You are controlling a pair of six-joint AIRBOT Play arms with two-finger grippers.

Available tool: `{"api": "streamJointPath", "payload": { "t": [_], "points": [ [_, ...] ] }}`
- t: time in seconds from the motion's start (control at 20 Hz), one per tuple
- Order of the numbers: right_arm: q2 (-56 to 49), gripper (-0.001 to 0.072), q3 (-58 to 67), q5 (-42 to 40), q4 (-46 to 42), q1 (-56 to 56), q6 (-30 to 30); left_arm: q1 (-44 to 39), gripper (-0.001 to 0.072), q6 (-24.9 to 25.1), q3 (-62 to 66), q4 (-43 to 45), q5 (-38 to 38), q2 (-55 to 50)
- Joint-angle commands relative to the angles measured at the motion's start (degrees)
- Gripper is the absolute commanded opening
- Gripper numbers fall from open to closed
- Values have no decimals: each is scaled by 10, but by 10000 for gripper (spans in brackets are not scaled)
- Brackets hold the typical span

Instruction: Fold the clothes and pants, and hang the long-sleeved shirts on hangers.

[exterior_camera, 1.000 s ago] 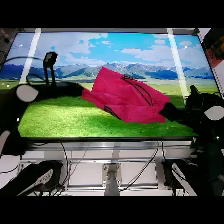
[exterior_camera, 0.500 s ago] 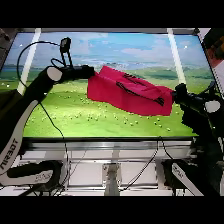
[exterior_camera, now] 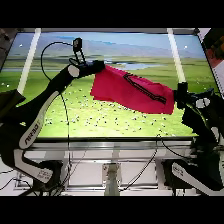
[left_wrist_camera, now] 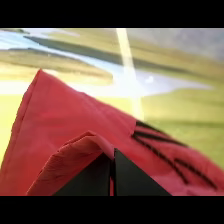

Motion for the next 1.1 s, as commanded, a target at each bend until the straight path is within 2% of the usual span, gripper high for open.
{"api": "streamJointPath", "payload": {
  "t": [0.0,0.05,0.15,0.2,0.35,0.4,0.55,0.65,0.7,0.75,0.8,0.9,1.05],
  "points": [
    [-33,303,3,-103,90,0,47,-5,22,-10,51,-96,96,-60],
    [-42,308,14,-119,96,0,47,-5,124,-10,68,-120,115,-78],
    [-70,486,56,-110,75,0,28,-3,431,-9,99,-119,105,-106],
    [-84,500,81,-84,52,-1,2,0,506,-9,104,-119,102,-112],
    [-125,548,158,43,-1,-19,-57,19,506,-9,104,-66,61,-105],
    [-135,584,186,112,-11,-39,-103,32,506,-9,104,-46,22,-94],
    [-161,585,260,363,-14,-114,-306,73,504,-5,104,19,-73,-44],
    [-184,585,290,519,-14,-156,-386,96,504,61,104,21,-133,0],
    [-197,596,296,569,-13,-167,-410,103,504,97,104,21,-160,25],
    [-210,665,297,603,-13,-172,-434,107,504,120,104,21,-177,47],
    [-221,682,297,621,-14,-171,-463,108,504,126,104,21,-187,70],
    [-238,683,297,635,-22,-159,-511,108,504,126,104,21,-193,106],
    [-252,683,302,595,-44,-140,-519,107,504,126,104,21,-201,137]
  ]
}}
